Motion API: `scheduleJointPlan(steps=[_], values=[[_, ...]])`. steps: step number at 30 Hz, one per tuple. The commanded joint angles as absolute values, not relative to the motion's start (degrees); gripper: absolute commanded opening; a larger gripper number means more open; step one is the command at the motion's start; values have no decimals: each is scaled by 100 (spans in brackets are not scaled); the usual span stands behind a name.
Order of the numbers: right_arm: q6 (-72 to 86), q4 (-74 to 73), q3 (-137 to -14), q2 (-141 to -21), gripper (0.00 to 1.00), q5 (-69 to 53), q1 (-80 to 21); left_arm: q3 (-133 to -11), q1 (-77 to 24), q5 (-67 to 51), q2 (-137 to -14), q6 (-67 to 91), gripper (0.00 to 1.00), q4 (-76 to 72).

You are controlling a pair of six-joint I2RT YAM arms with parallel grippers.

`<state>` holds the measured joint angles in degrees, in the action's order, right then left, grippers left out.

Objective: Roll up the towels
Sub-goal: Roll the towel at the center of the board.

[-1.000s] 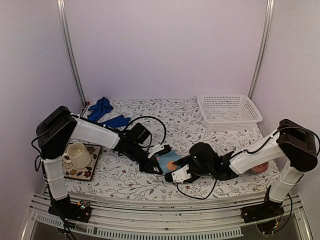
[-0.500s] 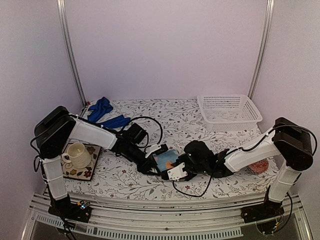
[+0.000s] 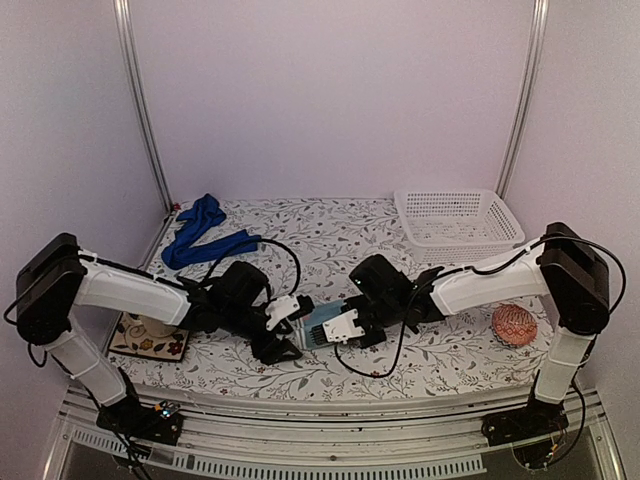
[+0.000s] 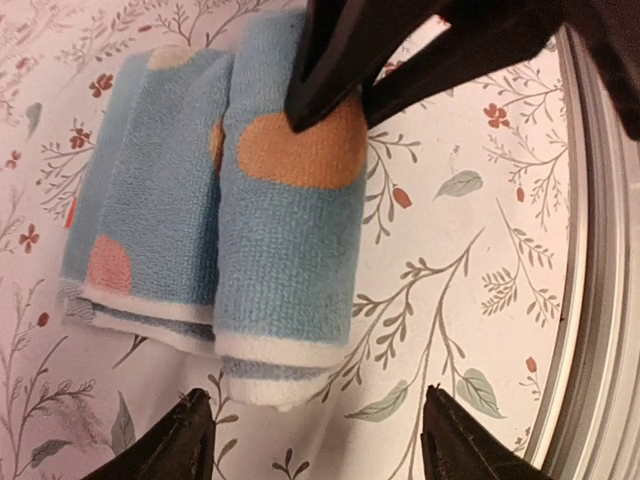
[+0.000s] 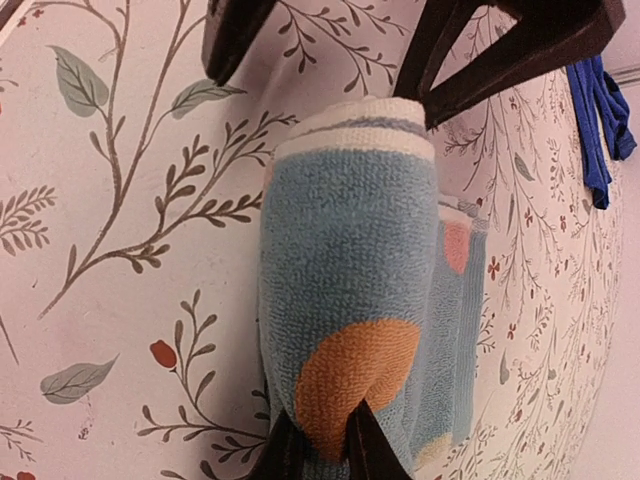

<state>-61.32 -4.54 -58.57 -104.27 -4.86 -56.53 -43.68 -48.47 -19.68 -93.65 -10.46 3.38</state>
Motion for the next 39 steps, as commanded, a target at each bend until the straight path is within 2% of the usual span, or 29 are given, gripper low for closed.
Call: scheduleJointPlan(steps=[1, 7, 15, 29, 39], values=[[-5893, -1617, -6375, -10723, 13, -1172, -5540, -3813, -5196, -673, -8712, -1076, 71, -624], [-5712, -2639, -7250, -11095, 13, -1740, -5385, -3285, -5769, 293, -8194, -1476, 72, -1317], [-5548, -3702, -8011, -11530, 13, -2398, -5149, -2801, -6483, 1154, -8106, -2159, 70, -2110], [-5590, -4662, -8858, -12137, 13, -2992, -4927, -3199, -7059, 2247, -9274, -2852, 66, -2301], [-5611, -4744, -8869, -12173, 13, -3038, -4904, -3430, -7215, 2793, -9793, -3169, 69, -2648]])
